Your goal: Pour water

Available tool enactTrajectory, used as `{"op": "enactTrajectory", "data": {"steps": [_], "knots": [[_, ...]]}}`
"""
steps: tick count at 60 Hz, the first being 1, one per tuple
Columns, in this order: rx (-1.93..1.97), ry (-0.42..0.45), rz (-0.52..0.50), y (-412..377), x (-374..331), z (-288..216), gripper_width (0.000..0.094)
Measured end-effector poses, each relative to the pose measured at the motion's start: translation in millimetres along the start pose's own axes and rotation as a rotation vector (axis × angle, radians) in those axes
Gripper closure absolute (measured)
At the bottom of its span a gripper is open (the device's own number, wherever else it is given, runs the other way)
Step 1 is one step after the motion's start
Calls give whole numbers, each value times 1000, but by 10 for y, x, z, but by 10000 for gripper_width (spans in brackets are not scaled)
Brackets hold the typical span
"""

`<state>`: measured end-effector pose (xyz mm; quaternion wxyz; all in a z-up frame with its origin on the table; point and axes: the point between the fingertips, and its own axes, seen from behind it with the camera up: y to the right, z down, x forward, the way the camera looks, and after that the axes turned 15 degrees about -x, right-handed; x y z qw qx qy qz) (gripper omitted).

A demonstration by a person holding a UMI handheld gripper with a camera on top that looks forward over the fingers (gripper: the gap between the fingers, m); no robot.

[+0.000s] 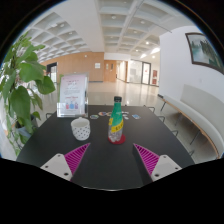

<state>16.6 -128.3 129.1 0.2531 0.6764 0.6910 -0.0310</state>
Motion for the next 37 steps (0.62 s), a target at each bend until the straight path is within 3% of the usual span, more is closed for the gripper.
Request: {"op": "enactTrajectory", "data": {"steps": [17, 37], "knots": [[6, -11, 31, -210, -1394, 407, 77], [12, -28, 22, -297, -1697, 707, 74]]}}
